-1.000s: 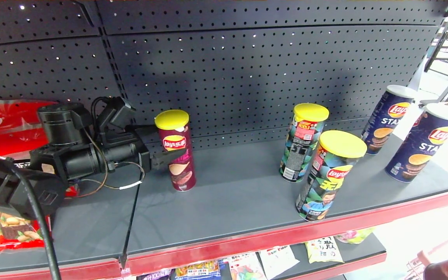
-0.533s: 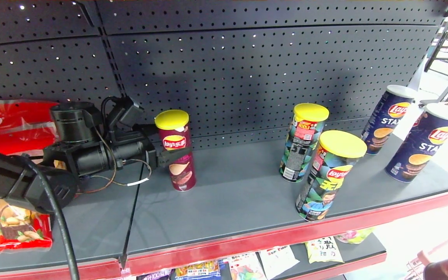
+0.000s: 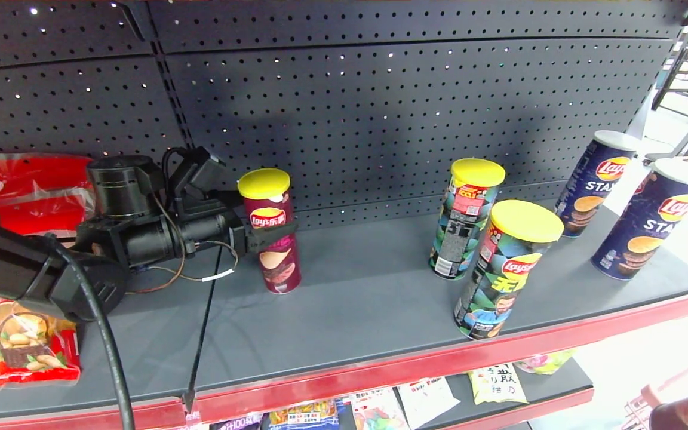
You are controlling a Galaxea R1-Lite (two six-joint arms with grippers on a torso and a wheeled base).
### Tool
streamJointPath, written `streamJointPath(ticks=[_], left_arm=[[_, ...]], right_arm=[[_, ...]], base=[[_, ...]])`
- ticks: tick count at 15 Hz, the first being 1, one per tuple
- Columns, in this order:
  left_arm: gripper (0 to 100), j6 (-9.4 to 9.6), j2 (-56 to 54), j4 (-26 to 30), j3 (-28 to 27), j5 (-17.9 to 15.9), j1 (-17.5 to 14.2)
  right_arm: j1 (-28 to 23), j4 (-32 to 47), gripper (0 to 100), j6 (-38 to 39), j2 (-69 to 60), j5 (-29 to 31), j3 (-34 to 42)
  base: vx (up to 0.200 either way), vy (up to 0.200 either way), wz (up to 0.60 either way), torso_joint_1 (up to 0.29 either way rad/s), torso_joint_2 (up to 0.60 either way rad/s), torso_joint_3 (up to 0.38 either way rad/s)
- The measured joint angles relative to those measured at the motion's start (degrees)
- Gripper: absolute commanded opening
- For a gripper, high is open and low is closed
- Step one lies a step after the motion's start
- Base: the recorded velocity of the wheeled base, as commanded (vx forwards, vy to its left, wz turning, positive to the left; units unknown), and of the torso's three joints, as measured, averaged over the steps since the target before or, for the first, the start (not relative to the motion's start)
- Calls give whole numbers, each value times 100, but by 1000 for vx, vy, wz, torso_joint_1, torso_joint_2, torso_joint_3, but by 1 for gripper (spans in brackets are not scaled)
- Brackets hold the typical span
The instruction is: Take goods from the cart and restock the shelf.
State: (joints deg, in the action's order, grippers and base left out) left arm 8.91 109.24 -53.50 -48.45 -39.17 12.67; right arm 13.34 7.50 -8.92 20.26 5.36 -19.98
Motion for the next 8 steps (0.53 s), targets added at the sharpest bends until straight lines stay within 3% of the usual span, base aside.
streamJointPath(ticks=[1, 4, 8], left_arm=[[0, -5, 18, 0, -6, 0, 9], [0, -133, 43, 11, -32, 11, 39], [0, -161, 16, -9, 46, 17, 59]], right_arm=[[-2, -2, 0, -2, 5, -1, 0], [0, -4, 0, -2, 11, 0, -5], [0, -11, 0, -2, 43, 5, -7]], base=[[0, 0, 0, 0, 0, 0], [0, 0, 0, 0, 0, 0], [0, 0, 0, 0, 0, 0]])
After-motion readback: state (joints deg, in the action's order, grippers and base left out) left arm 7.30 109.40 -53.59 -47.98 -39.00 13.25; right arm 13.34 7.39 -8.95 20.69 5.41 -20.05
